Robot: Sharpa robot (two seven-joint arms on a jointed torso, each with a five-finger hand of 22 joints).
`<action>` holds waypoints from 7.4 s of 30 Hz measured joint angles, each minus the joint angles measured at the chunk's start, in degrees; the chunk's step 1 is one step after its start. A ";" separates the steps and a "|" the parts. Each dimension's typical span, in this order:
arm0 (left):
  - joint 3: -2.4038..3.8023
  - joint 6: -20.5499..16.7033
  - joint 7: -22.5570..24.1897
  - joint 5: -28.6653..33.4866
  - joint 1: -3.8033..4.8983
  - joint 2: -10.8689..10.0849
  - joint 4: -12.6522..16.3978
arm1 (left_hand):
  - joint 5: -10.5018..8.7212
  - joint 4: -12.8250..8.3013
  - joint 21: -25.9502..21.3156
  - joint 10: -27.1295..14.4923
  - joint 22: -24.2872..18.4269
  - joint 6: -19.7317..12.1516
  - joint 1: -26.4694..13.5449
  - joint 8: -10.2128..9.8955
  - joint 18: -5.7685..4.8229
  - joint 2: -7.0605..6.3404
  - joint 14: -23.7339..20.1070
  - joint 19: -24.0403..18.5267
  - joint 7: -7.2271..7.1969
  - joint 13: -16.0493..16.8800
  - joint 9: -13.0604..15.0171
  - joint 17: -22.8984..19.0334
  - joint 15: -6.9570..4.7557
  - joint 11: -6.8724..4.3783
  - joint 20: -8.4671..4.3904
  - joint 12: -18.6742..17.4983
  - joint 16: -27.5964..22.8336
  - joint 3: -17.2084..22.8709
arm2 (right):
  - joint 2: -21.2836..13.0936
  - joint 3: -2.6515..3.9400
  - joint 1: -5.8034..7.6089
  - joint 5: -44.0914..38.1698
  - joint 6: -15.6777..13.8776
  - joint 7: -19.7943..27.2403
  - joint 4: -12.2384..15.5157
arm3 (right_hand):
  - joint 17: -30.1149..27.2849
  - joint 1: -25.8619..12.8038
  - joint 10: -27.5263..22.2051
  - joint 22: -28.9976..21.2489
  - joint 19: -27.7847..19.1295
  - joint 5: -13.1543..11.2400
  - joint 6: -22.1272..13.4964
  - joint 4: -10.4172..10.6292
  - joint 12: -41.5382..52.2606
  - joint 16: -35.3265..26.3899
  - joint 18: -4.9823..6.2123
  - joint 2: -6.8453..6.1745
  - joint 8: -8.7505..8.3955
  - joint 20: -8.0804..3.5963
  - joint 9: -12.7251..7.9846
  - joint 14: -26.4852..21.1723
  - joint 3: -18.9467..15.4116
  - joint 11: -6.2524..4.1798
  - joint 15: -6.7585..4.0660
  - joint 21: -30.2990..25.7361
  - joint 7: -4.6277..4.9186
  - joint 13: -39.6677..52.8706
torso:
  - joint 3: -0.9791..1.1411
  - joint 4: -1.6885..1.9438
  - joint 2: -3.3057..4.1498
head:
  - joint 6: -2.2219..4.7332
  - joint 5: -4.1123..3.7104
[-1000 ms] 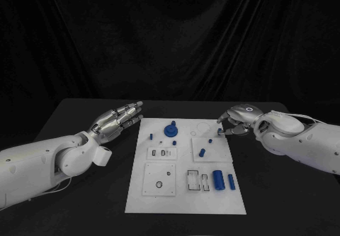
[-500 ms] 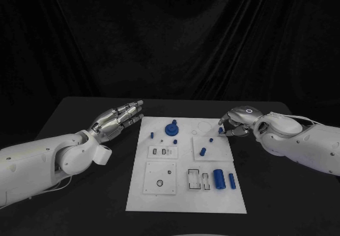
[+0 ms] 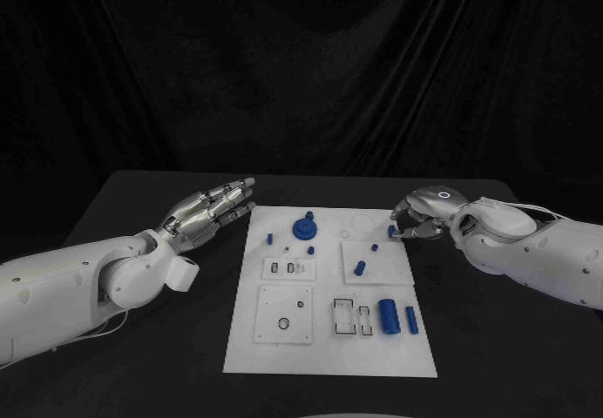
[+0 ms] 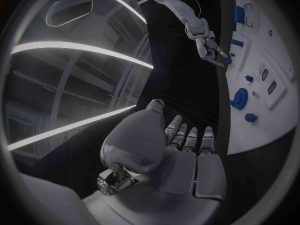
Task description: Assemble the parts on the task board
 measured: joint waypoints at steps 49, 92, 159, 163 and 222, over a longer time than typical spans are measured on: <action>0.00 0.75 -0.53 0.00 -0.03 -0.20 -0.19 | 0.00 0.00 0.00 -0.22 0.03 0.00 0.00 0.00 0.00 0.00 0.00 0.00 0.00 0.04 0.00 0.00 -0.01 0.21 0.00 0.00 0.00 0.00 | 1.54 0.02 -1.31 0.04 -0.51 0.01 -0.86 | 0.00 3.29 -0.21 0.03 -0.01 8.36 4.24 -2.30 0.00 0.00 0.00 2.54 6.14 0.41 4.98 0.15 1.65 0.20 0.15 -0.22 -0.39 -0.01 | 0.02 -0.02 -0.03 | -1.07 0.14; 0.00 1.00 -1.28 -0.01 -0.10 -0.07 -0.44 | 0.00 0.00 0.00 -0.10 0.04 0.20 0.00 0.00 0.00 0.00 0.00 -0.21 0.20 0.02 0.00 0.00 -0.01 0.32 0.20 0.24 0.00 0.00 | 12.66 0.01 -1.34 -1.43 -0.83 -7.39 10.03 | 0.00 3.13 -0.01 0.00 -0.22 11.56 3.62 -3.09 0.00 -0.22 0.00 2.87 6.80 0.62 5.94 -0.07 1.80 0.81 0.78 -0.72 0.62 0.01 | -0.02 -0.06 -0.16 | -2.01 0.87; 0.00 2.27 -3.40 -0.02 -0.13 0.20 -0.86 | 0.00 0.16 0.00 -0.02 0.04 0.61 0.23 0.22 0.00 0.23 0.00 -0.21 0.61 0.06 0.03 0.00 -0.01 0.83 0.20 0.45 0.00 0.16 | 14.95 0.14 -3.22 -2.16 6.44 -9.16 11.49 | 0.00 0.07 0.00 0.02 -0.01 2.23 -9.19 -5.94 0.00 -0.48 0.00 2.67 2.80 1.24 4.45 0.04 1.17 1.22 1.29 -1.55 0.64 -0.01 | -0.02 -0.10 -0.20 | -3.60 1.46; 0.00 2.23 -3.41 -0.02 -0.14 0.19 -0.81 | 0.00 0.15 0.00 -0.02 0.04 0.63 0.23 0.33 0.00 0.22 0.00 -0.18 0.90 0.07 0.03 0.00 -0.01 0.82 0.23 0.53 0.00 0.17 | 14.40 0.14 -3.22 -2.16 6.28 -9.06 11.75 | 0.00 -1.88 -0.19 0.02 -0.01 -3.42 -11.60 -4.85 0.00 -0.88 0.00 1.48 2.02 1.24 3.33 0.04 0.07 0.94 1.29 -1.85 0.41 -0.01 | -0.02 -0.10 -0.19 | -3.60 1.46; 0.08 -7.24 -43.43 -66.42 9.91 11.99 3.00 | -20.48 0.15 88.51 83.29 74.88 40.54 -13.93 12.96 -8.07 -11.00 83.86 83.83 0.42 73.56 15.66 74.77 -7.14 -2.38 -6.19 80.15 89.64 -0.50 | -7.81 -0.02 5.91 4.42 -12.81 -4.41 27.93 | 0.00 -17.04 -0.11 0.00 -0.42 9.71 -7.41 0.16 -1.04 -3.81 0.91 6.79 11.80 2.67 4.40 0.04 -3.32 1.73 2.11 -10.61 2.07 0.01 | 1.91 -1.05 -2.42 | -2.88 -0.08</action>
